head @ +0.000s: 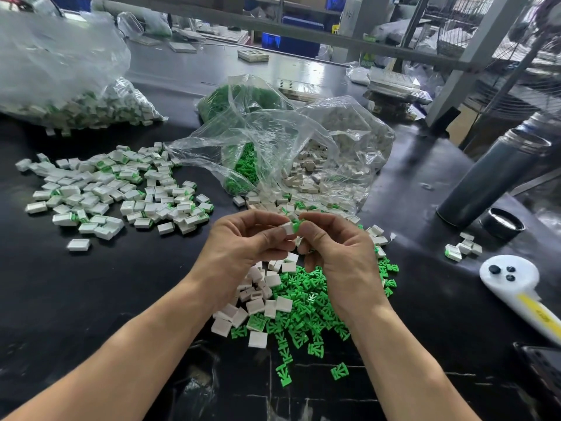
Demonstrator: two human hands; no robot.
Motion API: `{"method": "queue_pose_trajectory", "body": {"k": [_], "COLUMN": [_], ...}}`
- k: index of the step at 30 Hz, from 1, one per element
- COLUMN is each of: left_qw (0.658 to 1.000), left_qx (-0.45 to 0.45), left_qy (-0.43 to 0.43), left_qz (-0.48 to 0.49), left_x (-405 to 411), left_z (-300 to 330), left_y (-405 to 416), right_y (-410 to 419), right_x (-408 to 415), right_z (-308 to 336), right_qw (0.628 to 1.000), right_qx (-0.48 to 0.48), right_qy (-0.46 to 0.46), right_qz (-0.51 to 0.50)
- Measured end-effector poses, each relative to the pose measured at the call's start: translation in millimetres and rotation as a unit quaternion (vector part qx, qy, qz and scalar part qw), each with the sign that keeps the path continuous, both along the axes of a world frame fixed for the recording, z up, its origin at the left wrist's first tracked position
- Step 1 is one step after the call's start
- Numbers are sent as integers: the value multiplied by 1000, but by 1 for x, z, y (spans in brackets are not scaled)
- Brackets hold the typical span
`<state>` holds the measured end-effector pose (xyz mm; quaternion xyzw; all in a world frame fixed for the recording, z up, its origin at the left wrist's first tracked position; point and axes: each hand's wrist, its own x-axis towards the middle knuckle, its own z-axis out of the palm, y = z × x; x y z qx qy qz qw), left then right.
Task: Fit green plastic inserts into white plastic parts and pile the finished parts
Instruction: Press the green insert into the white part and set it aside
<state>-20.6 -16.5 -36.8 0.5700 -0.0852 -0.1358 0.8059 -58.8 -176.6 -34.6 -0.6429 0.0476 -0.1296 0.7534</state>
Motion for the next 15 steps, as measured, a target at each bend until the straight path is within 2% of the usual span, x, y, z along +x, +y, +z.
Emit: {"method": "queue_pose_trajectory", "body": {"k": [15], "left_qw": [993], "left_qx": [107], "left_qy": [-52], "left_qz": [-25], "left_x": [-7], "left_z": [4], "left_y": [-1], "right_y": [4], "right_x": [-4], "right_z": [0], "right_qw": [997], "right_qx": [-72], "right_qy": [18], "right_qz": [-25]}}
